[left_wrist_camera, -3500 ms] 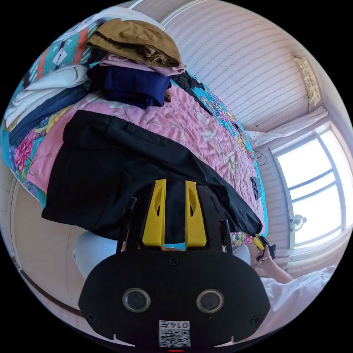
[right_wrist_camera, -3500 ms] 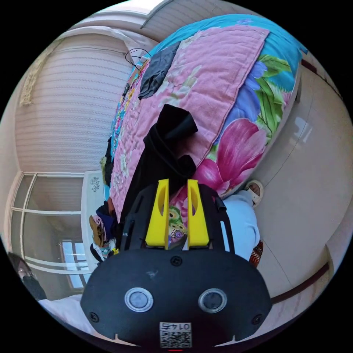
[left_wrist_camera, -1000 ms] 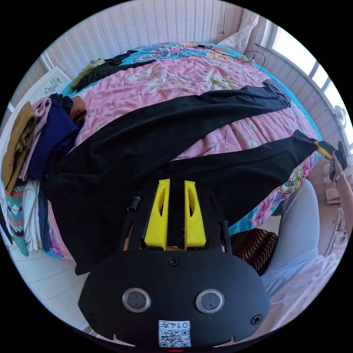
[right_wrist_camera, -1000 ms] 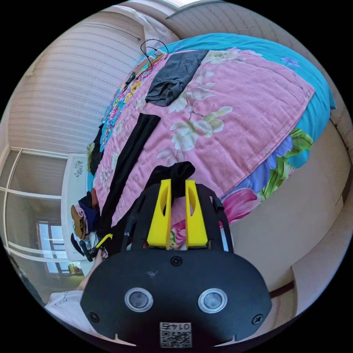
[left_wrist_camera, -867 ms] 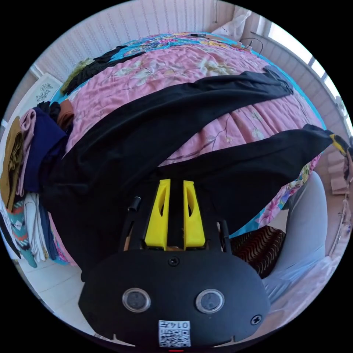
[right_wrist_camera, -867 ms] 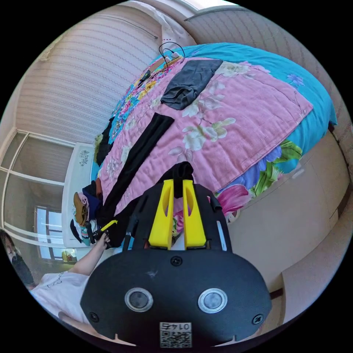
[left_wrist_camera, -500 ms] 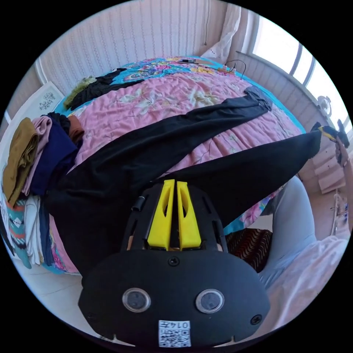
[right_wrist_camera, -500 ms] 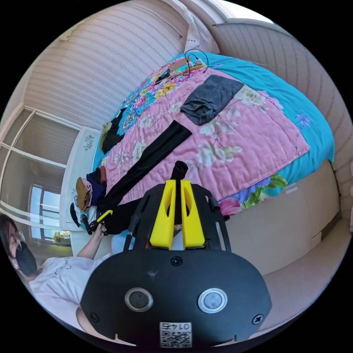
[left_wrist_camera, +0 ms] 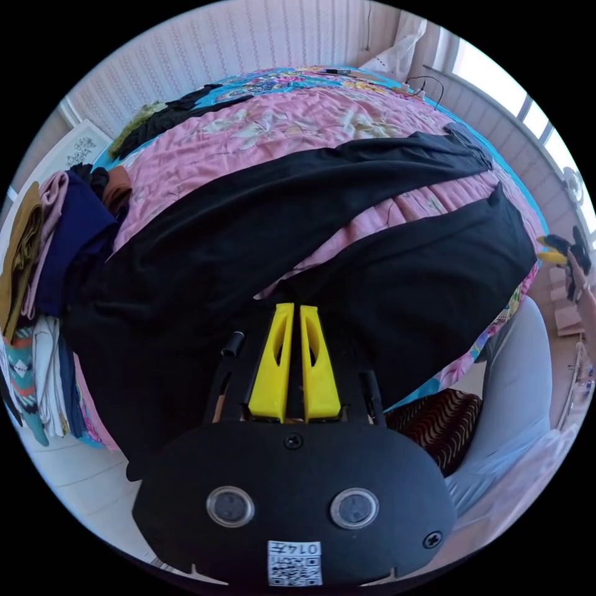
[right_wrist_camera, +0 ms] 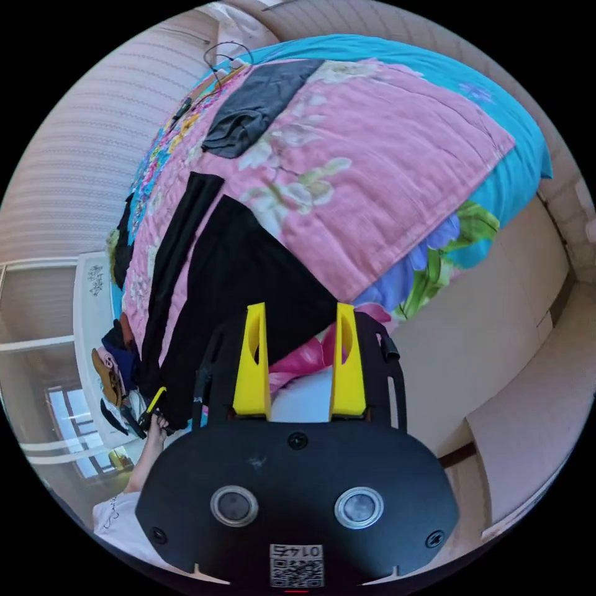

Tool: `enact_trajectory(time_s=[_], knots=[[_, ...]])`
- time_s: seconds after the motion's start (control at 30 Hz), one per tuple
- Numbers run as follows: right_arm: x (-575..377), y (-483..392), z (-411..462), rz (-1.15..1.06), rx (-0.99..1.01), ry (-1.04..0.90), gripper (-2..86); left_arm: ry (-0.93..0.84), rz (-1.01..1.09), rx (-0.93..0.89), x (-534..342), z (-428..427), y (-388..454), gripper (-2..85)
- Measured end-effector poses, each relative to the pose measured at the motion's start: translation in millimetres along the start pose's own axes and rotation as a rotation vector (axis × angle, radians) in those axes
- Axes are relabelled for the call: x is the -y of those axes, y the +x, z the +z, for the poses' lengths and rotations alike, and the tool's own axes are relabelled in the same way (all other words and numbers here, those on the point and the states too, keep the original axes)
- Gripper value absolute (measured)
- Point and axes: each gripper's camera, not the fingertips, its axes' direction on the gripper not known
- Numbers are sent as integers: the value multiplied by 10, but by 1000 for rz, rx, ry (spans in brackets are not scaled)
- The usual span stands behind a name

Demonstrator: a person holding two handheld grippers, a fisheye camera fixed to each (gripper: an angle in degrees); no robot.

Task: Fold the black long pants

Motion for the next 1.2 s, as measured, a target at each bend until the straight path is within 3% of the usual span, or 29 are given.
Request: enact_trajectory(time_s=[0.1, 0.23, 0.4, 0.6, 0.73, 0.87, 0.97, 1.07, 1.2], knots=[[-67, 152, 15, 46, 72, 48, 127, 13, -3, -13, 33, -9, 32, -5], [-159, 175, -156, -21, 94, 72, 23, 7, 13, 17, 133, -70, 140, -5], [-376, 444, -408, -43, 37, 90, 8, 30, 2, -13, 208, -183, 204, -3], [-789, 839, -813, -86, 225, 298, 6, 136, -13, -55, 184, -718, 224, -6], [-852, 526, -981, -231, 265, 498, 3, 223, 28, -26, 341, -1091, 404, -8], [-405, 40, -646, -337, 369, 456, 1, 246, 77, -46, 744, -1203, 721, -7], [73, -238, -171, -386, 513, 367, 5, 240, 226, -25, 1147, -1242, 1151, -6], [387, -465, 188, -407, 462, 318, 22, 249, 376, -21, 1576, -1277, 1577, -4], [494, -571, 320, -412, 348, 392, 159, 323, 481, -80, 2238, -1135, 2083, 10]])
